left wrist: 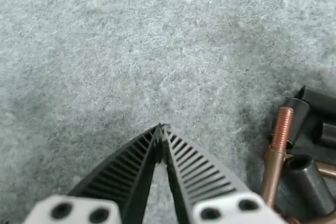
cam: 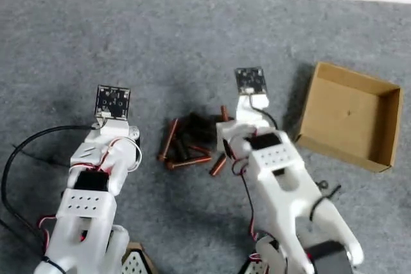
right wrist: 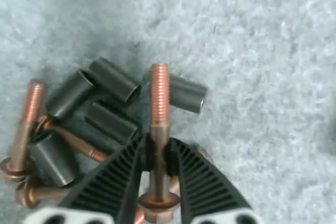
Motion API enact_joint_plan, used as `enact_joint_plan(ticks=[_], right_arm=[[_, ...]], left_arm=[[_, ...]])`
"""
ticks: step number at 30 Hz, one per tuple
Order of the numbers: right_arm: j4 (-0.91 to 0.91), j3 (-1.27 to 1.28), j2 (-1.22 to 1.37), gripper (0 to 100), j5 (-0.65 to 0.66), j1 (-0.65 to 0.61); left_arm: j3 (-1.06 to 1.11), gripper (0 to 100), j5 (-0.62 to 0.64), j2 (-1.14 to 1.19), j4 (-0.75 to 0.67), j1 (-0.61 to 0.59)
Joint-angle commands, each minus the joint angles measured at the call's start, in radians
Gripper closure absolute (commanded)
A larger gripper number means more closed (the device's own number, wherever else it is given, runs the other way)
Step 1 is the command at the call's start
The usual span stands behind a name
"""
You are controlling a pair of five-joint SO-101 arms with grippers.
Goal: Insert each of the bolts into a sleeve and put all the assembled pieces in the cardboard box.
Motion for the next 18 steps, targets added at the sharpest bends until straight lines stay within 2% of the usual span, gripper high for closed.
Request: enact_joint_plan(ticks=[1, 6, 12, 16, 18], right_arm=[[-0.035, 0.025, -0.077, 99.5, 0.002, 0.015], [-0.033, 0.031, -0.044, 99.5, 0.037, 0.001], [-0.033, 0.036, 0.005, 99.5, 0.052, -0.18], [-0.033, 0.036, 0.048, 98.4, 0.186, -0.248], [-0.033, 0.035, 0.064, 92.8, 0.227, -0.242]], left_arm=[[-0.004, 99, -0.017, -0.024, -0.021, -0.008], [-0.004, 99, -0.035, -0.024, -0.021, -0.004], [-0.004, 99, -0.035, -0.024, -0.021, -0.004], [-0.004, 99, -0.037, -0.024, -0.021, -0.004], [-0.004, 99, -0.037, -0.024, -0.021, -0.004]])
